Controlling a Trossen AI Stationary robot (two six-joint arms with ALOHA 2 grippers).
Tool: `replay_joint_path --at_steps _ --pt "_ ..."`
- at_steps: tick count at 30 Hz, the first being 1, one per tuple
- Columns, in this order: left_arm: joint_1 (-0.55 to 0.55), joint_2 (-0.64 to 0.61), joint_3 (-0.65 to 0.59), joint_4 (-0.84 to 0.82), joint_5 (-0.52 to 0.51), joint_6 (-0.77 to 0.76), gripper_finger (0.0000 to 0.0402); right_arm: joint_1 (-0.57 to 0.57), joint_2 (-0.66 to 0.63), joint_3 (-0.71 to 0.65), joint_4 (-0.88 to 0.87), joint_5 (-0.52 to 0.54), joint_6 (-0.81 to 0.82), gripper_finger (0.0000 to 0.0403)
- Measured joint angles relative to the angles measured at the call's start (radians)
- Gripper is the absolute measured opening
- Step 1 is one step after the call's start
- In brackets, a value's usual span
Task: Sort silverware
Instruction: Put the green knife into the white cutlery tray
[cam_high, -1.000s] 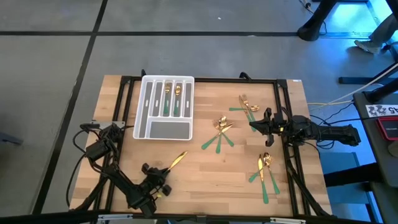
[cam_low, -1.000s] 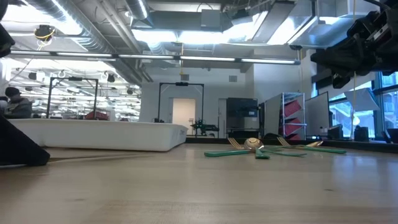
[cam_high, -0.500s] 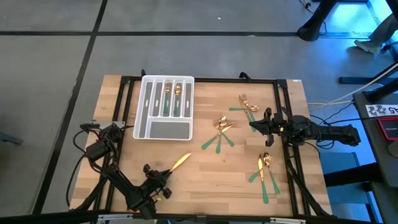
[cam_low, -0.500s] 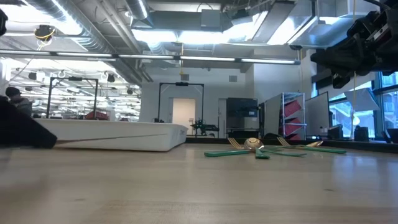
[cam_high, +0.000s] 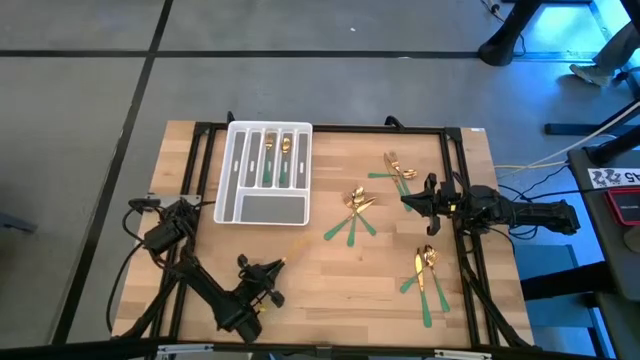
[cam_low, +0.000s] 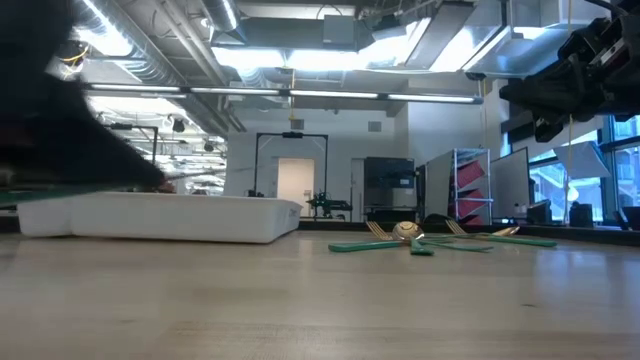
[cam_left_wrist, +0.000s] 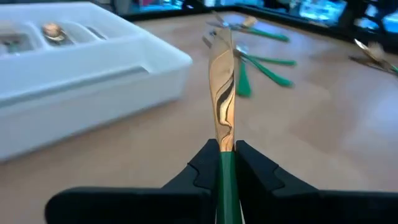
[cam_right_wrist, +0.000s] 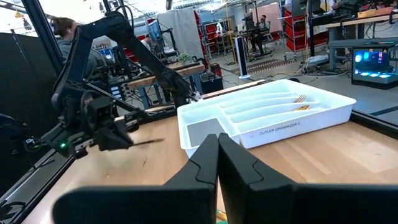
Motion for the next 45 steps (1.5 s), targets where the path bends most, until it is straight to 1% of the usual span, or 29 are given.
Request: replay_joint_path --at_steps 5,9,12,15,19,22,27,30,33,37,41,45 --pt "0.050 -0.076 0.001 -0.169 0.000 -0.118 0.0025 0.000 0.000 0.000 0.000 0.000 0.000 0.0010" --pt "0.092 -0.169 0.001 -0.333 0.064 -0.163 0.0027 0.000 0.000 0.000 0.000 0.001 0.000 0.0010" --pt "0.136 -0.250 0.001 -0.455 0.124 -0.153 0.0024 0.000 0.000 0.000 0.000 0.001 0.000 0.0010" --pt "0.201 -0.351 -0.014 -0.551 0.148 -0.145 0.0022 0.000 0.000 0.000 0.000 0.002 0.000 0.0010" --pt "0.335 -0.523 -0.072 -0.558 0.201 0.013 0.0022 0.000 0.000 0.000 0.000 0.002 -0.001 0.0010" --pt "0.463 -0.674 -0.135 -0.460 0.223 0.179 0.0022 0.000 0.000 0.000 0.000 0.002 -0.006 0.0010" --pt "0.738 -0.892 -0.280 -0.147 0.355 0.554 0.0022 0.000 0.000 0.000 0.000 0.002 -0.011 0.0010" --pt "0.910 -0.962 -0.362 0.047 0.456 0.762 0.0022 0.000 0.000 0.000 0.000 0.002 -0.014 0.0010" --pt "1.046 -0.975 -0.421 0.199 0.521 0.896 0.0022 0.000 0.000 0.000 0.000 0.002 -0.014 0.0010" --pt "1.159 -0.952 -0.481 0.383 0.573 1.010 0.0026 0.000 0.000 0.000 0.000 0.002 -0.015 0.0010" --pt "1.236 -0.898 -0.524 0.451 0.591 1.036 0.0023 0.000 0.000 0.000 0.000 0.002 -0.015 0.0010" --pt "1.288 -0.847 -0.561 0.518 0.591 1.057 0.0024 0.000 0.000 0.000 -0.001 0.002 -0.015 0.0010"
